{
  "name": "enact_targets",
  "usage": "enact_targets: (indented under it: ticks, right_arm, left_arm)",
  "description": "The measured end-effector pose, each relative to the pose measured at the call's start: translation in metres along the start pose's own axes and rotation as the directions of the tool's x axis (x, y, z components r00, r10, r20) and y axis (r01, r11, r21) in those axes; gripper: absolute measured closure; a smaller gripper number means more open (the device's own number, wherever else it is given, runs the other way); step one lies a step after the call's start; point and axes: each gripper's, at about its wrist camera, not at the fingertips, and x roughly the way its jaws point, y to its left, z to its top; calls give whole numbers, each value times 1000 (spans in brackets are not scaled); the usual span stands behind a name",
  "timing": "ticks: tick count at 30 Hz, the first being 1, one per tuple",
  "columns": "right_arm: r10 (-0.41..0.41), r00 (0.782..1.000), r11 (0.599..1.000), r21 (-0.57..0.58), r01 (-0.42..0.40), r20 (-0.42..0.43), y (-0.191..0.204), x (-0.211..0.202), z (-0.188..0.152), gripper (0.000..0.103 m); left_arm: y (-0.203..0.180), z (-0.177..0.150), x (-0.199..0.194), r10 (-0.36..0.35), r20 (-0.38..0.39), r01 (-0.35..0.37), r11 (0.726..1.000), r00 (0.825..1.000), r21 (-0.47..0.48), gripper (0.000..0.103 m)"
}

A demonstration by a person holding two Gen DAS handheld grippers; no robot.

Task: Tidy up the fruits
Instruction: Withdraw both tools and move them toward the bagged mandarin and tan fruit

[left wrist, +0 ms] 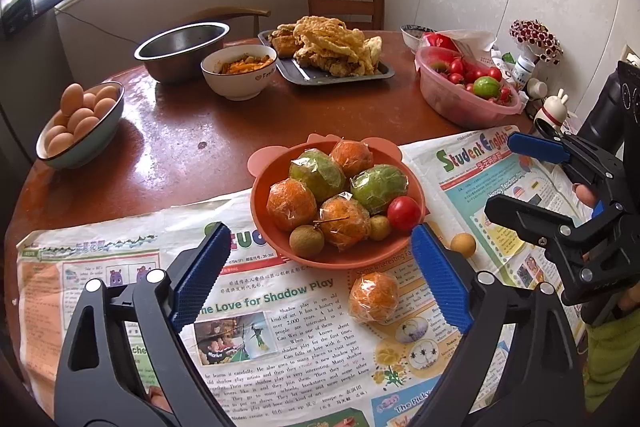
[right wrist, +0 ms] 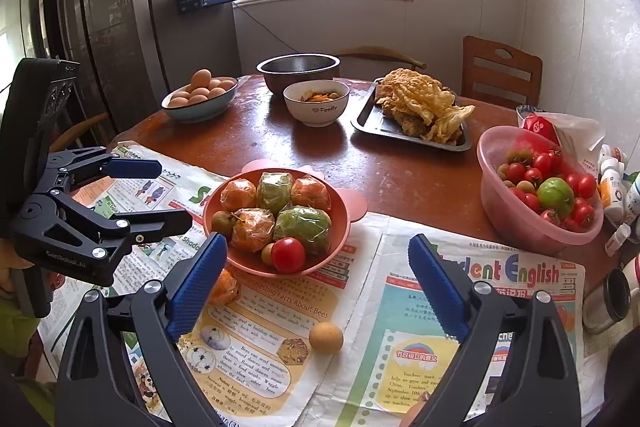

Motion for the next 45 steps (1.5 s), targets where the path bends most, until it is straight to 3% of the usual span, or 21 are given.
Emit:
enact_targets:
  ticks: [7, 24, 45]
  right_arm:
    - [-7, 1000, 1000, -2, 8, 12, 1, -10, -4, 10]
    - [-38, 999, 999, -7, 38, 10, -4, -28, -22, 9]
    - [-59, 993, 998, -28, 56, -104, -7, -1, -64, 9]
  left_arm:
    - [-5, -2, -6, 11, 11, -11, 1000, 1000, 7, 10]
    - [-23, -17, -12, 3, 5, -3, 1000, 1000, 31, 10]
    - [-30, -51, 15, 15, -74, -13, 1000, 997, 21, 10]
